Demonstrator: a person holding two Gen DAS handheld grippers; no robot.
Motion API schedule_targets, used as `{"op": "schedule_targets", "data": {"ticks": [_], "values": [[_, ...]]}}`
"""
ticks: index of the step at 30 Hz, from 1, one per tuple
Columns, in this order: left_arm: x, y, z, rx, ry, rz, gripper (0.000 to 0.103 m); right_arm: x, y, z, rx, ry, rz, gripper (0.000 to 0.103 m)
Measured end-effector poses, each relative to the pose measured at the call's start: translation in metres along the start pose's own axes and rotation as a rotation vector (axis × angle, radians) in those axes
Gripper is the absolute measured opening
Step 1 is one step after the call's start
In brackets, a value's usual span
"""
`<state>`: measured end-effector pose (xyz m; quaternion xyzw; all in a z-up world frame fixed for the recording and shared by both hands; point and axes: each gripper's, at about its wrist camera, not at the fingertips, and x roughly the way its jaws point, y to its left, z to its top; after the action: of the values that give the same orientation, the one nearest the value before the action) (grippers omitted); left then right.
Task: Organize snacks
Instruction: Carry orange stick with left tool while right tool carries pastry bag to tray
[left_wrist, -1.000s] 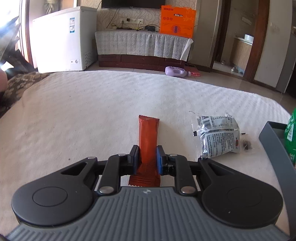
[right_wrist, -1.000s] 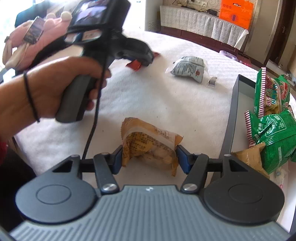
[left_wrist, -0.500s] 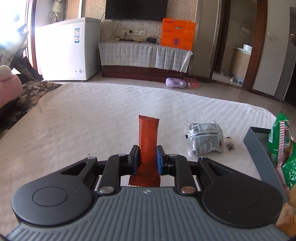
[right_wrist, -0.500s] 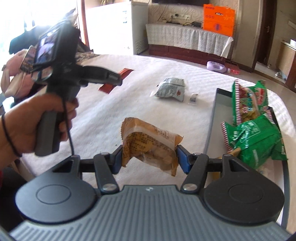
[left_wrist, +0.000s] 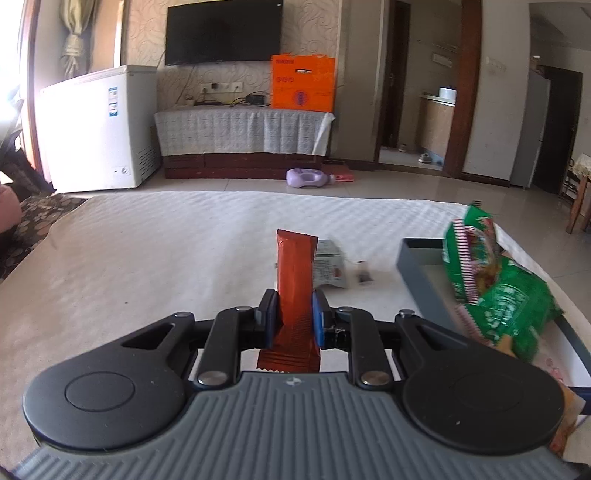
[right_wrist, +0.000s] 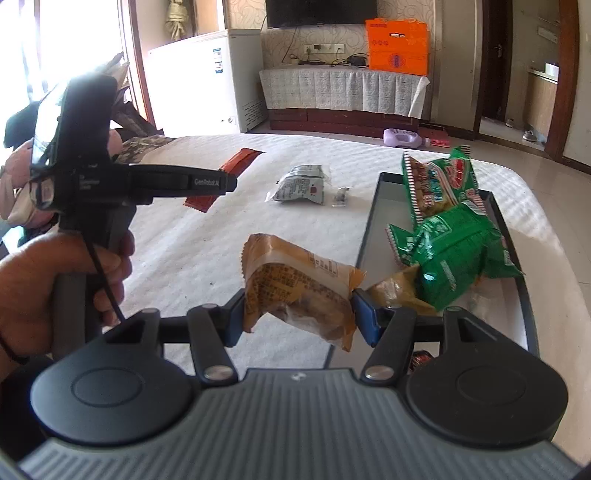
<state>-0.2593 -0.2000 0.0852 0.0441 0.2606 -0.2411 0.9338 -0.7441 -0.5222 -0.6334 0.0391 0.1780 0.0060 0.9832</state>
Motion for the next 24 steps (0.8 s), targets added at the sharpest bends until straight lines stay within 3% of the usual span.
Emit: {"op": "schedule_targets", "data": {"ticks": [7, 24], "values": [[-0.009, -0.035, -0.004, 0.048, -0.007, -0.040, 0.023, -0.015, -0.018, -0.006, 0.040, -0.022, -0.024, 0.062], [0.004, -0.069, 0.001, 0.096, -0.003, -0.132, 0.023, -0.032, -0.077, -0.013, 0.152, -0.058, -0.128, 0.062]]}}
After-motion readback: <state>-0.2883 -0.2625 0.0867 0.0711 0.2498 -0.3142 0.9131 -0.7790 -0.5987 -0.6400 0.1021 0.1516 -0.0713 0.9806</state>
